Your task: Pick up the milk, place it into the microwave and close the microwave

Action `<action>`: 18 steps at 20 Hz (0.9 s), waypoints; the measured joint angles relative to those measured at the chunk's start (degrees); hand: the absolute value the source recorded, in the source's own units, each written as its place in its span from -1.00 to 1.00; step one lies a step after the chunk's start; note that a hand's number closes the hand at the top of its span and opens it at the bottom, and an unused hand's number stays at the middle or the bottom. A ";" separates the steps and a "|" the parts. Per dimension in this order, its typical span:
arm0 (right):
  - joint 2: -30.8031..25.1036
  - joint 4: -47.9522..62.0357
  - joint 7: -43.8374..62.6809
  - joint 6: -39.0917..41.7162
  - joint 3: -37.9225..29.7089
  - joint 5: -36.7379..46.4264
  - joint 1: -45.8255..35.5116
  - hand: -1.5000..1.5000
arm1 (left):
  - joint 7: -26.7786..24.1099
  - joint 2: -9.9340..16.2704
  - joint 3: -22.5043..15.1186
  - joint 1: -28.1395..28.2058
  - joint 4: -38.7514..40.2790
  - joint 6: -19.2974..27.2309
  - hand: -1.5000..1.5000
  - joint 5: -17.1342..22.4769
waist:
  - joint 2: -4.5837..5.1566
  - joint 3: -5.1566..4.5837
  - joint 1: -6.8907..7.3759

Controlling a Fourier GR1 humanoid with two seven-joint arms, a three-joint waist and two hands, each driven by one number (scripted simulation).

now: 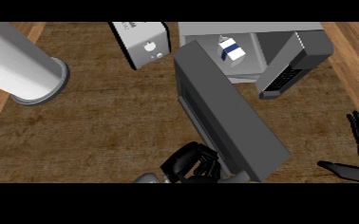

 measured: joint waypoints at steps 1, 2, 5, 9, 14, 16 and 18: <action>0.01 -0.76 0.24 0.31 0.28 -0.32 -0.05 -1.00 | -0.67 0.11 -1.09 -0.64 0.44 1.34 1.00 1.25 | 0.03 -0.01 -0.22; -0.41 -1.38 0.66 0.80 0.53 -0.63 -0.27 -1.00 | -1.02 0.24 -1.96 -1.50 0.76 2.39 1.00 2.72 | 0.11 -0.01 -0.50; -0.10 -3.83 1.30 1.27 1.89 -0.97 -0.55 -1.00 | -2.73 0.54 -4.68 -3.37 1.67 6.19 -1.00 6.29 | 0.28 -0.08 -1.53; 0.31 -7.22 2.61 1.82 3.29 -2.02 -0.70 -1.00 | -2.49 0.98 -6.73 -6.91 3.07 10.48 -1.00 11.17 | 0.51 -0.13 -3.10; 0.18 -10.83 4.86 2.57 4.67 -3.52 -1.72 -1.00 | -2.13 0.58 -8.14 -12.04 3.46 14.70 1.00 15.58 | 0.79 -0.20 -5.73; -0.17 -12.18 5.87 3.05 5.19 -4.12 -2.24 -1.00 | -2.06 0.28 -8.37 -14.21 3.52 15.80 1.00 17.38 | 0.95 -0.21 -6.61; -0.24 -13.31 6.74 3.33 5.75 -4.62 -2.91 -1.00 | -1.96 0.09 -8.38 -16.38 3.87 17.01 1.00 18.93 | 1.17 -0.18 -7.46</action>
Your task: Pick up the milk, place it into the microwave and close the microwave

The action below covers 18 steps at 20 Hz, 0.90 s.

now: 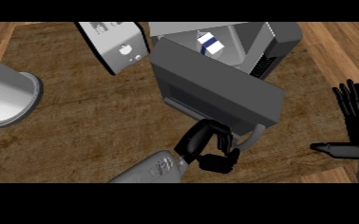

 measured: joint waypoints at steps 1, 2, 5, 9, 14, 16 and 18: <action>-0.09 -0.48 0.35 0.14 0.31 -0.15 -0.23 -1.00 | -0.04 -0.05 0.07 -1.24 0.14 0.61 1.00 0.64 | 0.10 0.02 -0.39; -0.03 -0.98 0.81 0.32 0.71 -0.31 -0.50 -1.00 | -0.14 -0.10 0.30 -2.55 0.38 1.20 1.00 1.23 | 0.21 0.03 -0.75; -0.31 -2.44 2.28 1.09 1.81 -0.82 -1.14 -1.00 | -1.17 -0.12 1.12 -6.15 1.20 3.23 1.00 2.50 | 0.52 0.06 -2.11; -0.94 -4.43 3.97 1.75 2.89 -1.46 -2.50 -1.00 | -1.50 -0.40 2.17 -10.29 2.71 5.11 1.00 4.76 | 1.08 0.10 -4.06; -1.72 -6.49 5.36 2.32 3.08 -3.02 -4.13 -1.00 | -1.57 -0.57 3.92 -15.12 5.10 6.77 1.00 7.59 | 1.80 0.23 -6.50; -1.96 -7.32 6.06 2.76 3.32 -3.64 -5.04 -1.00 | -1.40 -0.58 4.65 -17.35 6.12 7.11 1.00 8.56 | 2.05 0.29 -7.16; -2.07 -8.09 6.77 3.26 3.63 -4.28 -5.68 -1.00 | -1.40 -0.58 5.28 -19.08 7.31 7.49 1.00 9.49 | 2.38 0.34 -7.87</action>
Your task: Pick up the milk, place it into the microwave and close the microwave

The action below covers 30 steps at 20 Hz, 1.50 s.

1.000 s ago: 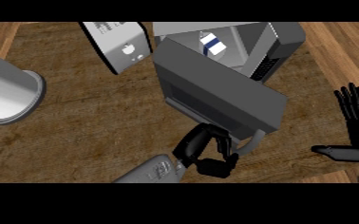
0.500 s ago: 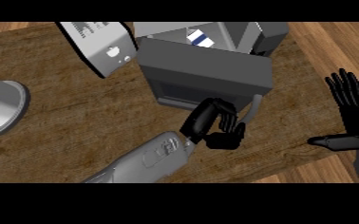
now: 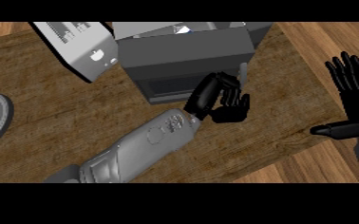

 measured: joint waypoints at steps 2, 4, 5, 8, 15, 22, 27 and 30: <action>-0.09 -0.71 0.76 0.61 0.26 -0.78 -0.88 -1.00 | -0.03 0.00 0.45 -1.72 0.95 0.35 1.00 0.84 | 0.30 0.06 -0.64; -0.20 -1.45 1.51 1.28 0.60 -1.50 -1.66 -1.00 | 0.20 0.18 0.86 -3.34 2.14 0.69 1.00 1.59 | 0.56 0.13 -1.30; -0.30 -1.82 1.93 1.51 0.69 -1.87 -2.12 -1.00 | 0.16 0.25 1.06 -3.96 2.77 0.77 1.00 1.98 | 0.72 0.14 -1.55; -0.75 -2.67 3.09 2.37 1.08 -2.76 -3.14 -1.00 | 0.14 0.56 1.65 -5.64 4.57 1.31 1.00 3.07 | 1.19 0.18 -2.30; -1.45 -5.05 6.00 5.18 2.60 -5.09 -5.30 -1.00 | -0.72 1.16 3.01 -7.61 6.31 2.57 1.00 5.78 | 1.72 0.21 -3.70; -2.30 -7.81 9.54 8.21 5.07 -6.70 -6.64 1.00 | -1.98 1.52 3.30 -7.34 5.82 4.47 1.00 8.03 | 1.73 0.25 -4.57; -3.73 -12.37 11.45 11.28 8.25 -6.36 -8.37 1.00 | -2.29 1.41 3.15 -7.53 6.21 5.16 1.00 9.21 | 1.52 0.28 -4.78; -4.02 -15.46 12.71 12.59 10.38 -6.34 -9.22 1.00 | -2.62 1.52 2.95 -7.58 6.36 5.65 1.00 9.73 | 1.46 0.31 -5.00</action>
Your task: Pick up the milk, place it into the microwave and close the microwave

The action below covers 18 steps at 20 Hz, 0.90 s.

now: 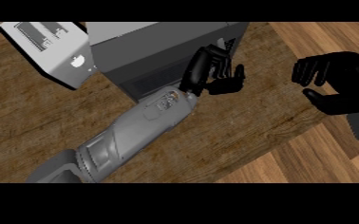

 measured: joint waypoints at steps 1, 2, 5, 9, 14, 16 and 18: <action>-0.11 -0.93 0.42 0.34 0.58 -0.08 -0.21 1.00 | -0.18 0.08 -0.06 0.04 -0.03 0.24 1.00 0.15 | 0.00 0.01 -0.11; -0.13 -1.82 0.78 0.62 1.13 -0.20 -0.34 1.00 | -0.30 0.14 -0.10 0.08 -0.05 0.51 1.00 0.32 | -0.02 0.03 -0.23; -0.37 -4.37 1.84 1.33 2.53 -0.68 -0.54 1.00 | -0.65 0.36 -0.19 0.28 -0.04 1.30 1.00 0.81 | -0.16 0.06 -0.67; -0.42 -7.45 3.09 1.86 3.99 -1.63 -0.43 1.00 | -1.15 0.74 -0.21 0.71 -0.17 2.63 1.00 1.45 | -0.36 0.07 -1.44; -0.59 -10.73 4.36 2.35 5.28 -2.88 -0.05 1.00 | -1.70 1.17 -0.30 1.16 -0.42 4.15 1.00 2.05 | -0.53 0.08 -2.24; -0.69 -11.95 4.83 2.52 5.66 -3.41 0.06 1.00 | -1.95 1.39 -0.34 1.37 -0.58 4.79 1.00 2.24 | -0.57 0.08 -2.58; -0.77 -13.19 5.19 2.68 5.98 -3.96 0.28 1.00 | -2.22 1.51 -0.35 1.54 -0.65 5.36 1.00 2.40 | -0.63 0.08 -2.86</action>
